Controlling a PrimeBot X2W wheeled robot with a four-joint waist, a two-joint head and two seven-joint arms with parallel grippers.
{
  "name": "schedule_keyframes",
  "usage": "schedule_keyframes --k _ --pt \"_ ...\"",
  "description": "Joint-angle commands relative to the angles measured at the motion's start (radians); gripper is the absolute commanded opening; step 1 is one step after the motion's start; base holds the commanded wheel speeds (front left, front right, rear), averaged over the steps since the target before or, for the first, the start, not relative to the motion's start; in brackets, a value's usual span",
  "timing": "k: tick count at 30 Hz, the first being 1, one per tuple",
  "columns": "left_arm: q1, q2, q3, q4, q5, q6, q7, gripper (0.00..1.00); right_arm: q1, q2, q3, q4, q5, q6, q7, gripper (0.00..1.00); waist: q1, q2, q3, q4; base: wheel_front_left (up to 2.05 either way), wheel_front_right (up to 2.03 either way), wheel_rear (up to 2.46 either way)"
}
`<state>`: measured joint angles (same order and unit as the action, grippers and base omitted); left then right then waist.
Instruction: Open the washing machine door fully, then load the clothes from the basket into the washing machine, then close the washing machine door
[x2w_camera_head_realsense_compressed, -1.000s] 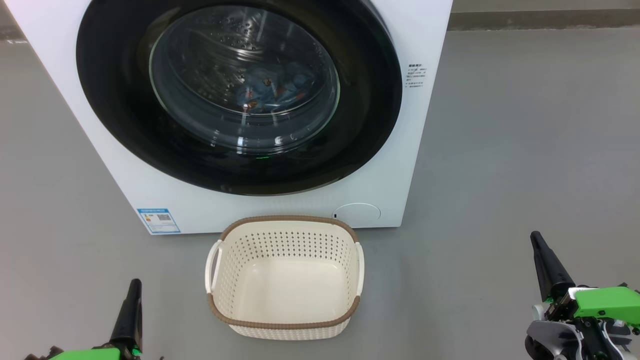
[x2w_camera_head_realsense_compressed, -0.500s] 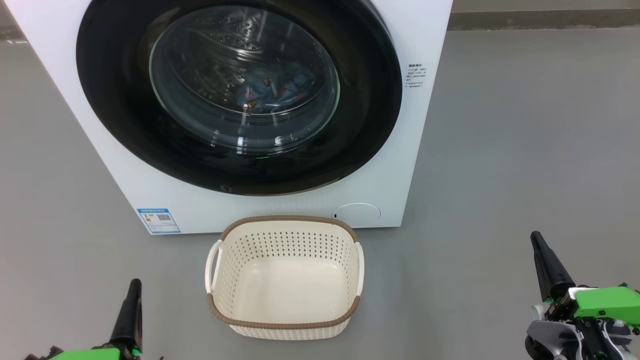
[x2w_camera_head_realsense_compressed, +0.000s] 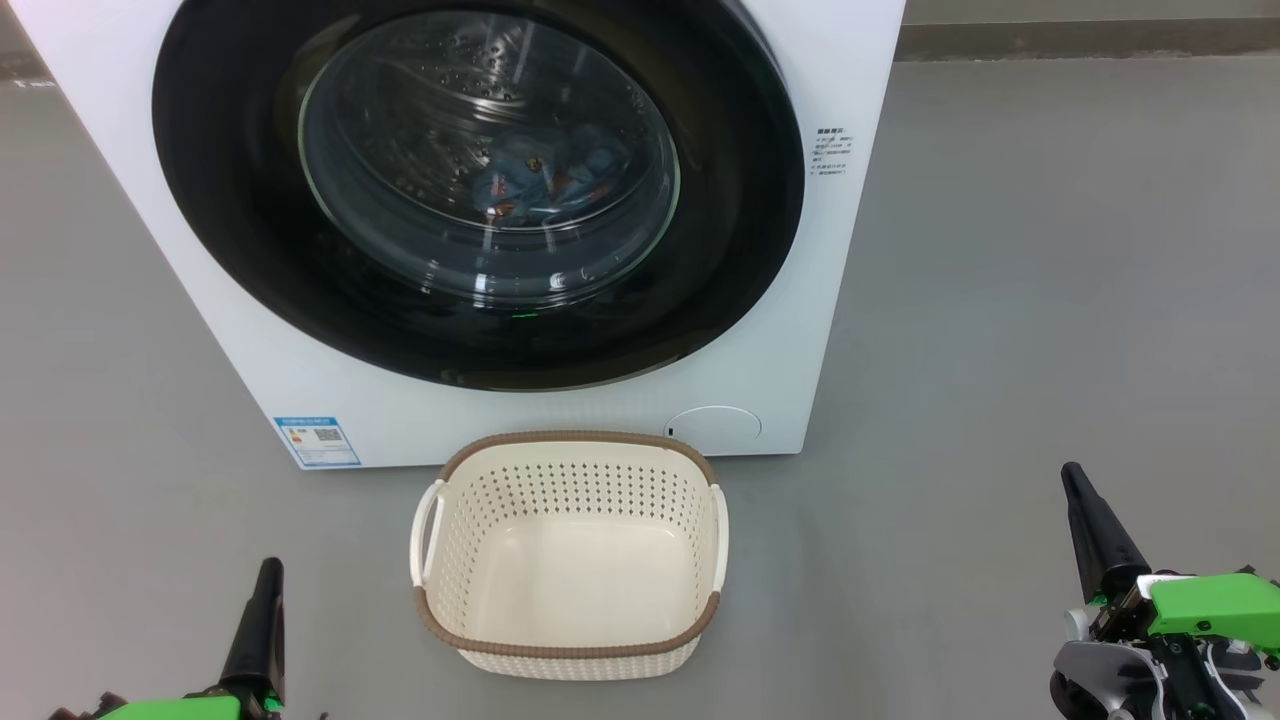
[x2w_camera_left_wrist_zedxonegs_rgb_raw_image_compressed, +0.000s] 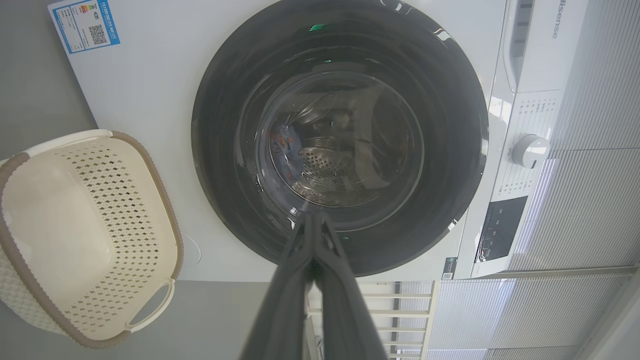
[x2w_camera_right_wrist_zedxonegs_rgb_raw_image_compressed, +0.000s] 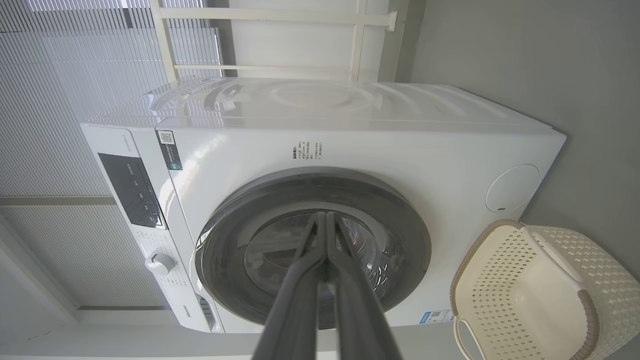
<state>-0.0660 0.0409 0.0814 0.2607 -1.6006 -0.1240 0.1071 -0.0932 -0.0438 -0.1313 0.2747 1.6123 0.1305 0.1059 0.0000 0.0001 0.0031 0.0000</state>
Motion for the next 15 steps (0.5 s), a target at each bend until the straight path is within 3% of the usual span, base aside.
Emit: schedule_keyframes --k 1,15 --pt "-0.042 0.009 0.032 -0.016 -0.008 -0.007 0.006 0.0 -0.015 -0.008 0.018 -0.03 -0.003 0.0 0.007 0.0 0.0 -0.0001 0.0 0.0 0.0 0.0 0.0" --pt "-0.042 0.009 0.032 -0.016 -0.008 -0.007 0.006 0.0 -0.015 -0.007 0.018 -0.03 -0.003 0.0 0.007 0.0 0.0 -0.0001 0.0 0.0 0.0 0.0 0.0"
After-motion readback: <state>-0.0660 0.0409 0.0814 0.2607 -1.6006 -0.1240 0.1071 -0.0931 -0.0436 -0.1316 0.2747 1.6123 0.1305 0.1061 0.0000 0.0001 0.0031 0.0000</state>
